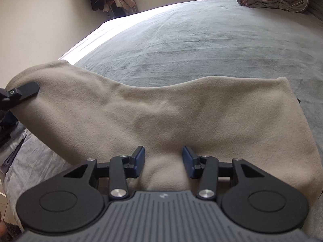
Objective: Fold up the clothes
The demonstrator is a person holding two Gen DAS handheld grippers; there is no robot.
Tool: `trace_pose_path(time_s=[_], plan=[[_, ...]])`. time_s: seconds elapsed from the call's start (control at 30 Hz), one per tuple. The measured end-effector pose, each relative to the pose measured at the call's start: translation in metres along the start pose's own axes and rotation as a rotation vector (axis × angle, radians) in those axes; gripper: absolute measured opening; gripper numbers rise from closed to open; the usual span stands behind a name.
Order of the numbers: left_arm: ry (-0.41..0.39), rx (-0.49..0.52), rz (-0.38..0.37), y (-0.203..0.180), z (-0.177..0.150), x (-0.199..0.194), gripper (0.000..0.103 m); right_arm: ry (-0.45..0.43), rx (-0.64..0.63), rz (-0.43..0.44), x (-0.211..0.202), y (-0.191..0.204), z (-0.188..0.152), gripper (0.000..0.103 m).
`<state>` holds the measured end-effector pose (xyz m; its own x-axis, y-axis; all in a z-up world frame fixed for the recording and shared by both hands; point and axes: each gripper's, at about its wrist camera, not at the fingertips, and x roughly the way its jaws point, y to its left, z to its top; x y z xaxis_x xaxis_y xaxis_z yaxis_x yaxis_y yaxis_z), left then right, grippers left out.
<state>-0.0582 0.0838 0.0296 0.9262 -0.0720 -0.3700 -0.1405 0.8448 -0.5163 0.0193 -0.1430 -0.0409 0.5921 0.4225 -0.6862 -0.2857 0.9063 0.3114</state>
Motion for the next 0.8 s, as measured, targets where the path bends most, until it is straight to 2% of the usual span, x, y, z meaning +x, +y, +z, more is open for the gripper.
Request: trace_pose_path(time_s=[0.13, 0.23, 0.33, 0.57, 0.8], plan=[[-0.025, 0.081, -0.063, -0.024, -0.005, -0.002, 0.026, -0.006, 0.058, 0.044, -0.006, -0.010, -0.001, 0.047], [-0.021, 0.114, -0.112, -0.036, -0.009, 0.000, 0.026, 0.004, 0.189, 0.119, -0.015, -0.028, 0.004, 0.048], [-0.013, 0.152, -0.151, -0.048, -0.015, 0.003, 0.026, -0.001, 0.329, 0.177, -0.028, -0.051, 0.007, 0.053], [0.030, 0.254, -0.227, -0.073, -0.039, 0.012, 0.026, -0.063, 0.462, 0.170, -0.063, -0.092, 0.007, 0.054], [0.142, 0.330, -0.270, -0.090, -0.072, 0.032, 0.027, -0.092, 0.539, 0.189, -0.092, -0.115, -0.006, 0.057]])
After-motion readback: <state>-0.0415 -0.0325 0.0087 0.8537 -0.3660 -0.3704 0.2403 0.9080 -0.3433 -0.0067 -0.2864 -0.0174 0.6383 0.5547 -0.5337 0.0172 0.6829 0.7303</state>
